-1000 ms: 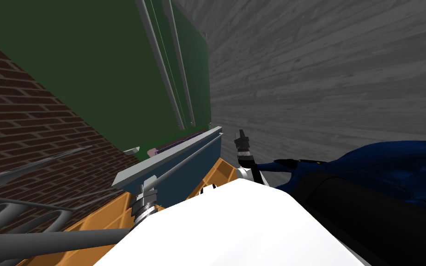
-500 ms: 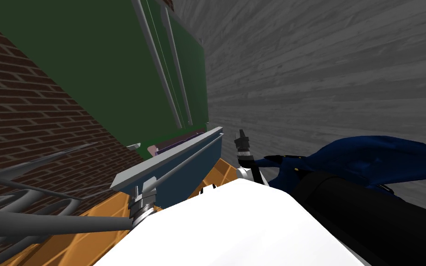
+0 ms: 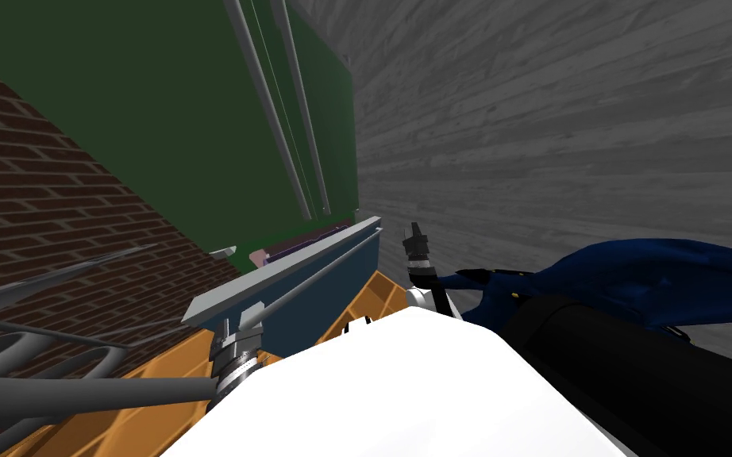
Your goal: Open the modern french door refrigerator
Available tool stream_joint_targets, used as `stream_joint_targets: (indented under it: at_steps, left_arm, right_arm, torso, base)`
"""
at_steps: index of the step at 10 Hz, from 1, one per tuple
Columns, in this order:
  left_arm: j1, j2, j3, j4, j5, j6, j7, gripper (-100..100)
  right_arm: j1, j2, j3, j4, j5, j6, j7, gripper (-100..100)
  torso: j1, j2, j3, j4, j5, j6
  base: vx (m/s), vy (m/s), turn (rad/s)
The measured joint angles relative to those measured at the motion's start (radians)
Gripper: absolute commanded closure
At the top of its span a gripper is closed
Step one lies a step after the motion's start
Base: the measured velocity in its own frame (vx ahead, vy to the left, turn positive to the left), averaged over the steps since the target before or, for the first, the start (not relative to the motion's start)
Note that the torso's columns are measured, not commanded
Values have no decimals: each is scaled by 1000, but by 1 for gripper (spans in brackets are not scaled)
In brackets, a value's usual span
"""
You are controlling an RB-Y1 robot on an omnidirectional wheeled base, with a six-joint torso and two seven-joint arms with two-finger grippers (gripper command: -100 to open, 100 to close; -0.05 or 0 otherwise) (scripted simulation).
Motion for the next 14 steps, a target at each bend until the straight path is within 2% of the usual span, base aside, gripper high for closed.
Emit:
stream_joint_targets:
  at_steps: [3,8,9,14]
  left_arm:
    - [40,-7,2,-79,8,68,-7,-100]
    - [79,6,8,-144,22,120,2,-100]
    - [81,6,8,-140,22,125,2,0]
    - [88,4,4,-127,22,138,1,0]
  right_arm:
    - [0,0,0,0,0,0,0,0]
    - [0,0,0,0,0,0,0,0]
    - [0,0,0,0,0,0,0,0]
    - [0,0,0,0,0,0,0,0]
  torso:
    - [-5,3,0,5,-6,0]
    - [-8,9,2,9,-12,-3]
    - [-7,8,3,7,-8,-2]
    - [1,-2,-2,0,-1,0]
  base:
    - [4,-16,-3]
    - [7,-8,-7]
    - [6,0,-5]
    - [0,0,0]
